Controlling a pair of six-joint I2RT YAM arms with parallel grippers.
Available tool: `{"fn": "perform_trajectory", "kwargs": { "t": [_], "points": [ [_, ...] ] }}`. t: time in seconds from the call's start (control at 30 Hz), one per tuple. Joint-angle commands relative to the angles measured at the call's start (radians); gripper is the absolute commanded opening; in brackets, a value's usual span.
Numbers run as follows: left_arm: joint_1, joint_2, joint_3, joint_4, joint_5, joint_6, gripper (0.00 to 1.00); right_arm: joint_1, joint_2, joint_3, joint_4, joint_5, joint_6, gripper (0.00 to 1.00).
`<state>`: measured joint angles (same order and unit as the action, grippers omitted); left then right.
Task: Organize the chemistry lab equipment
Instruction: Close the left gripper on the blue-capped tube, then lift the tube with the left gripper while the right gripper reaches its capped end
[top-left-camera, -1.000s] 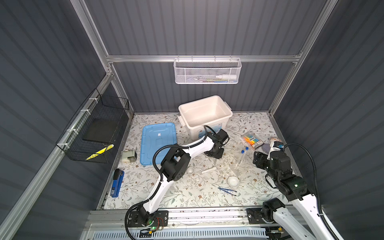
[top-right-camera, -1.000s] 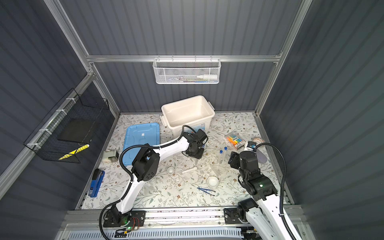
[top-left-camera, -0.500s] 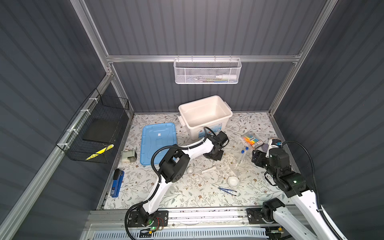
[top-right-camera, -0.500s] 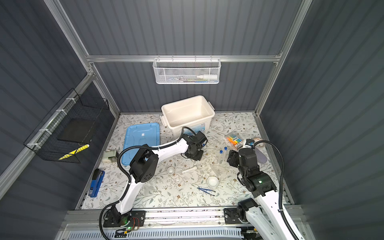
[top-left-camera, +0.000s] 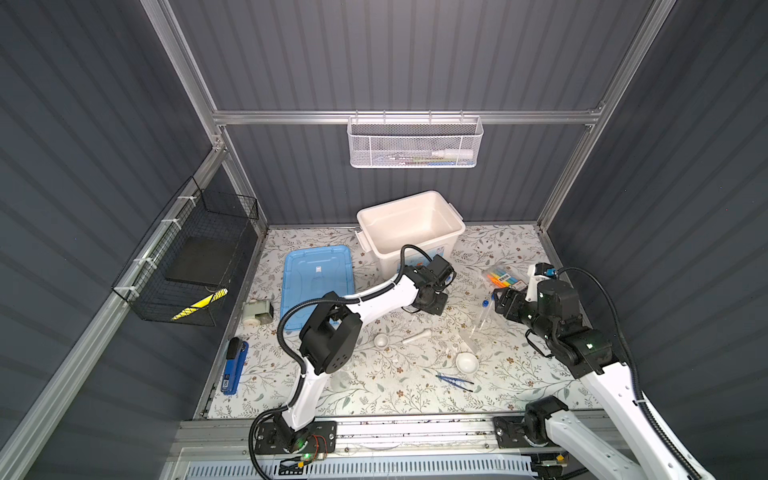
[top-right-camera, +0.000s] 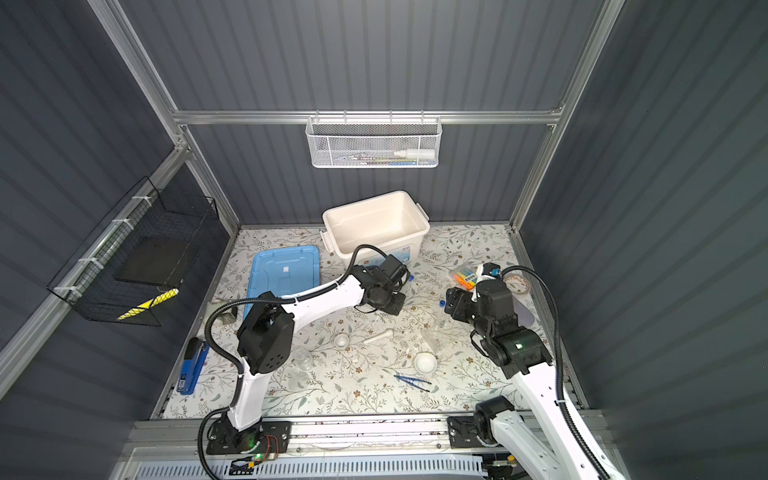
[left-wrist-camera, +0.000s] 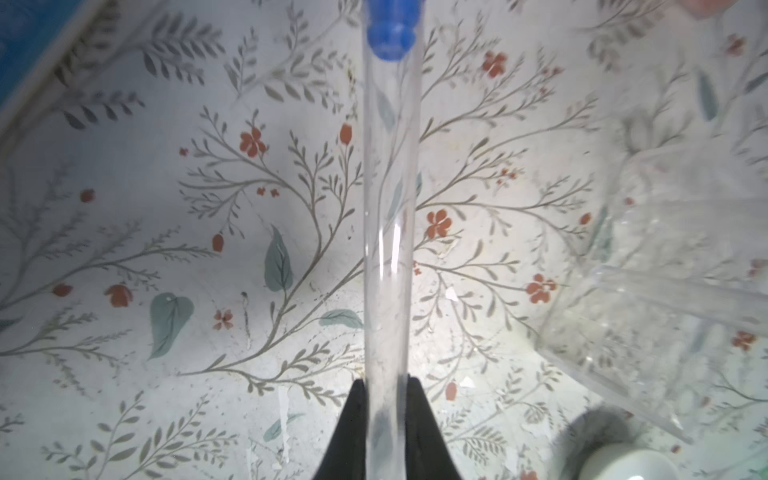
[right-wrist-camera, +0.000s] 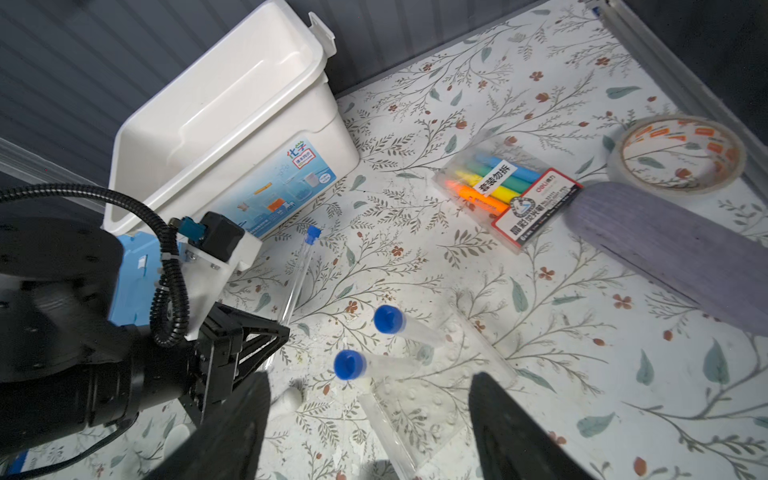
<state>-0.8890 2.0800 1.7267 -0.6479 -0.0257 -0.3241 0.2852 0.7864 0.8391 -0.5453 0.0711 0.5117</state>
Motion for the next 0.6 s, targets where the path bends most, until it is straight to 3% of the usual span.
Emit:
{"fn": "perform_trajectory", "kwargs": {
  "t": [0.0, 0.23, 0.57],
  "points": [
    [-0.004, -0.072, -0.033, 0.052, 0.021, 0.046, 0.09, -0.016, 0.025, 0.042, 0.027, -0.103, 0.021, 0.78],
    [-0.004, -0.181, -0.136, 0.161, 0.064, 0.085, 0.08, -0.051, 0.137, 0.095, 0.071, -0.284, 0.071, 0.75],
    [-0.013, -0.217, -0.180, 0.206, 0.098, 0.109, 0.09, -0.090, 0.294, 0.143, 0.151, -0.483, 0.105, 0.71]
  ]
}}
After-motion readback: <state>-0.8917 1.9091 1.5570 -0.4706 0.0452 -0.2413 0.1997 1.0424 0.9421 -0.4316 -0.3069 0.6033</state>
